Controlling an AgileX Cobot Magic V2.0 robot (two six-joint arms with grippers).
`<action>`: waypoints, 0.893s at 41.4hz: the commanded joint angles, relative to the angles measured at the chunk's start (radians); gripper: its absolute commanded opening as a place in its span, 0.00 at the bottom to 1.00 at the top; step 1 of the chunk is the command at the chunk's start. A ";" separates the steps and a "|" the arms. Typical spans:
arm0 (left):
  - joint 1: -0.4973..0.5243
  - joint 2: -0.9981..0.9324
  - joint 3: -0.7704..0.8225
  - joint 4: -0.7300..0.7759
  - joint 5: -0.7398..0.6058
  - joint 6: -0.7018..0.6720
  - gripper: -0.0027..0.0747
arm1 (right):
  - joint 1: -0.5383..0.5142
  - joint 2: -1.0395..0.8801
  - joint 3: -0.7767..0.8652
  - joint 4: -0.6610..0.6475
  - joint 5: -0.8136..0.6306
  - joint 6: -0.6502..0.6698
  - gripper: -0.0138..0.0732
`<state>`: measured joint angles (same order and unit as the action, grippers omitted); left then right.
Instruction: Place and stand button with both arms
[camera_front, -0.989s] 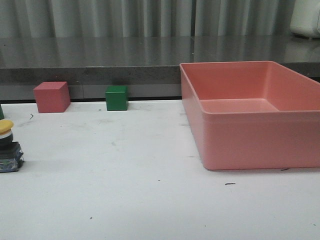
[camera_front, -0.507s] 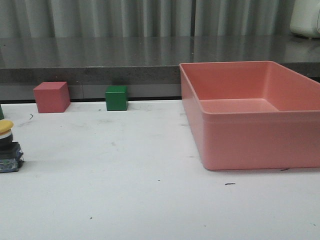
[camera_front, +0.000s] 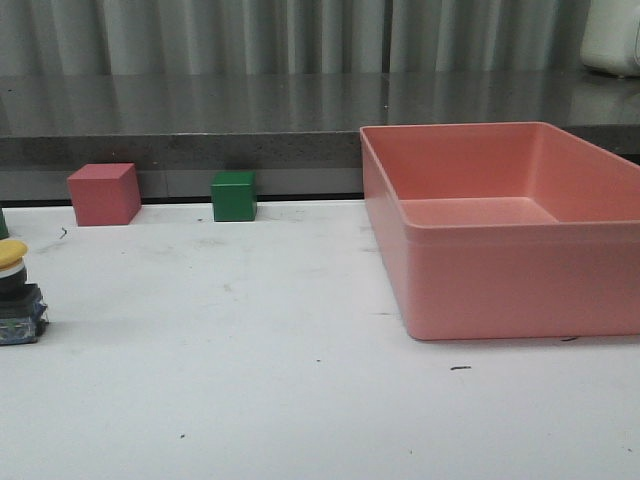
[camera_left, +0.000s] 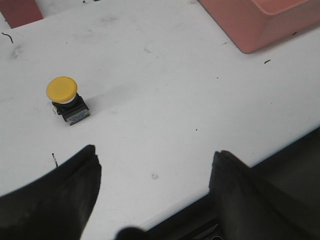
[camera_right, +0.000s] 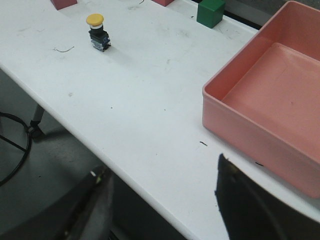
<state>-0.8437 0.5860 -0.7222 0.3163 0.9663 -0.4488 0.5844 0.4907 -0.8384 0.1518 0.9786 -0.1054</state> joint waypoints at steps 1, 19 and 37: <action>-0.009 0.002 -0.032 -0.021 -0.060 0.032 0.63 | -0.001 0.004 -0.024 0.011 -0.082 -0.005 0.70; -0.009 0.002 -0.032 -0.037 -0.098 0.120 0.13 | -0.001 0.004 -0.024 0.011 -0.072 -0.005 0.31; -0.009 0.002 -0.032 -0.037 -0.103 0.120 0.01 | -0.001 0.004 -0.024 0.011 -0.072 -0.005 0.08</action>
<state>-0.8461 0.5860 -0.7222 0.2714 0.9280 -0.3304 0.5844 0.4907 -0.8384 0.1518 0.9768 -0.1054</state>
